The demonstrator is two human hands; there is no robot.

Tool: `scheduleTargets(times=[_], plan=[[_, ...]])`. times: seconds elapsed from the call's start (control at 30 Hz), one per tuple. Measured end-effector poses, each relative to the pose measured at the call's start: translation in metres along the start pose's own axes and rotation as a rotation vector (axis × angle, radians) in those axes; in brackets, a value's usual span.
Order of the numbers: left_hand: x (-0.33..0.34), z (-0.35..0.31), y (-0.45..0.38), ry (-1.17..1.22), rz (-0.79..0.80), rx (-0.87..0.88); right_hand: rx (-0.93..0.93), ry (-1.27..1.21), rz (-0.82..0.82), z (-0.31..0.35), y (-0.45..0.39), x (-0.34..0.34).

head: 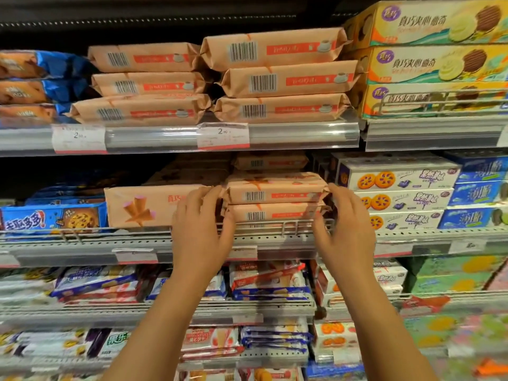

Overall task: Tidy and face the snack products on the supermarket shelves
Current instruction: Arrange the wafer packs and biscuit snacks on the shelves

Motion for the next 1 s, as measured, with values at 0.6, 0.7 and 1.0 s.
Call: scheduleTargets(times=[0.6,0.7,1.0], plan=[[0.053,0.120,0.097,-0.244,0.339,-0.014,1.133,-0.571,0.399,-0.101,0.153,0.157],[0.053,0.124,0.098,-0.251,0.334,0.020,1.214,-0.642,0.354,-0.104,0.149,0.172],[0.057,0.134,0.100,-0.241,0.315,0.050,1.287,-0.605,0.284,-0.103,0.141,0.195]])
Point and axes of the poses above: each hand's wrist, its own y-axis away from the middle knuckle, its own x-axis out of the palm, z = x × y, the point moved 6 cm from there along -y, towards the middle knuckle, and after that the axes turned 10 degrees about -y, right-handed, at the moved point
